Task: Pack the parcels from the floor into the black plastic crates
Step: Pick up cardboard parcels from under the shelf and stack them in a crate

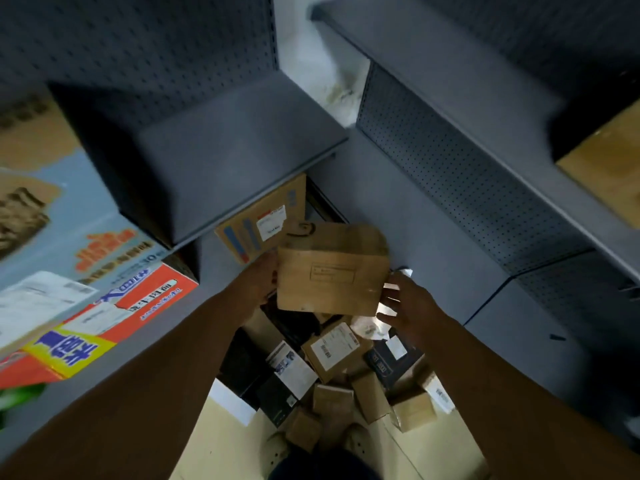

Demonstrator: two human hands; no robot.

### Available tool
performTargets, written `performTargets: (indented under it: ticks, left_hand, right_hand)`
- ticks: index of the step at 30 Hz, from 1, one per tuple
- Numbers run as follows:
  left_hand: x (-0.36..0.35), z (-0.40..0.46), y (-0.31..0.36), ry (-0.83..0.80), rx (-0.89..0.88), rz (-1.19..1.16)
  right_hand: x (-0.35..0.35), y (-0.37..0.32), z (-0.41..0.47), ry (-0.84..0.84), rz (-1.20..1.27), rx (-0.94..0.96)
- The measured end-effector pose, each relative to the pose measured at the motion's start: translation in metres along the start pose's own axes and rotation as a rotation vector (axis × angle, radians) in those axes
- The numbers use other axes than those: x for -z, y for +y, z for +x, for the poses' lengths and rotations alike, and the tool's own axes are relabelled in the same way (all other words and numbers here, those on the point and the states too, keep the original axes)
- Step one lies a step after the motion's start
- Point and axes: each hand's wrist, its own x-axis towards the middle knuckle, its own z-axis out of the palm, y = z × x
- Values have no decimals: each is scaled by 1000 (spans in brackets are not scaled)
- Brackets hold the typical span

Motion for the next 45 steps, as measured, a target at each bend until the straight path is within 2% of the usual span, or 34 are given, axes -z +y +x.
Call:
performTargets:
  ticks: [5,10,16,20,25,30,36,39,45]
  left_hand:
    - [20,-61,35,-19,-48,-105]
    - [33,-118,60,-47,-126,-93]
    - [51,-170,61,-175,-156,-88]
    - [58,-196,59,-178,-162,-85]
    - [65,-234,53,-180,-217,-118]
    - [69,-271,36,-116,-281,-127]
    - [62,-330,-3,25,-368,-106]
    - [54,-364,-32,122,-395,-176]
    - [52,-433,-99,343,-335,-339]
  right_hand:
    - [1,-34,-65,-2,-28,79]
    - [-3,-52,-132,-20,-84,131]
    - [-10,-59,-202,-29,-152,165]
    - [-12,-58,-228,-71,-228,201]
    - [-12,-51,-243,-100,-207,222]
    - [-12,-38,-259,-144,-167,257]
    - [8,-11,-296,-179,-293,341]
    - [22,10,-320,-214,-366,369]
    - [32,60,-362,-321,-526,373]
